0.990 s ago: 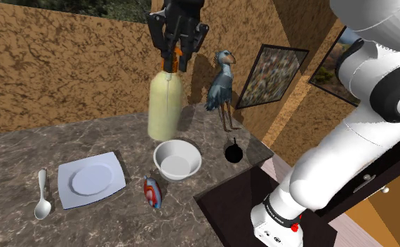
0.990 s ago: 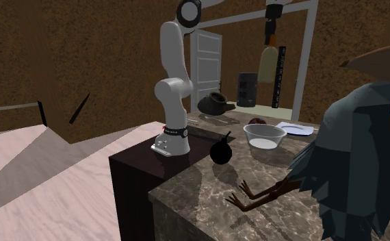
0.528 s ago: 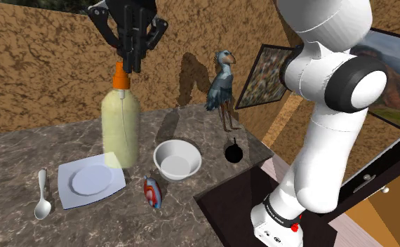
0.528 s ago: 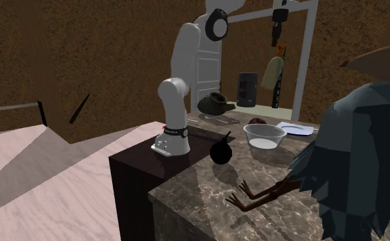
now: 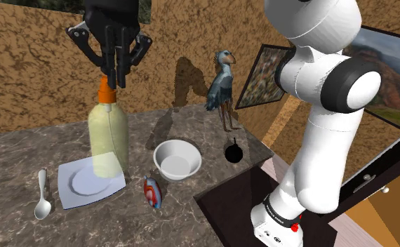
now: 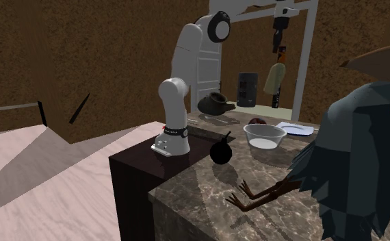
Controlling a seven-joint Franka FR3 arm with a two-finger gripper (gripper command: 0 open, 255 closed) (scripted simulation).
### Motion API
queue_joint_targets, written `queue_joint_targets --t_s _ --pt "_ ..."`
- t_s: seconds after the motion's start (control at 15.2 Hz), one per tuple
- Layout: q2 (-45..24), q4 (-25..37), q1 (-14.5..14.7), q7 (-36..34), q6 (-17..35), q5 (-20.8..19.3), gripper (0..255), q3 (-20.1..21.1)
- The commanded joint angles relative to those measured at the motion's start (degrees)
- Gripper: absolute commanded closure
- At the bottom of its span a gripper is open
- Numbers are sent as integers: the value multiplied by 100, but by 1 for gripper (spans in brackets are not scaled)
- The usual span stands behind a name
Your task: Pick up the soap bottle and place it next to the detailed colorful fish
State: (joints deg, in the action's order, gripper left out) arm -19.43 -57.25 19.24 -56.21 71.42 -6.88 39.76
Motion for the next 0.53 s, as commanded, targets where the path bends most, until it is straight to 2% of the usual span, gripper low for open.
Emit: queue_joint_targets --t_s 0.0,0.46 --pt "162 -393 -135 39 253 112 255 8" --pt "596 -1524 -464 212 1008 400 255 -10"
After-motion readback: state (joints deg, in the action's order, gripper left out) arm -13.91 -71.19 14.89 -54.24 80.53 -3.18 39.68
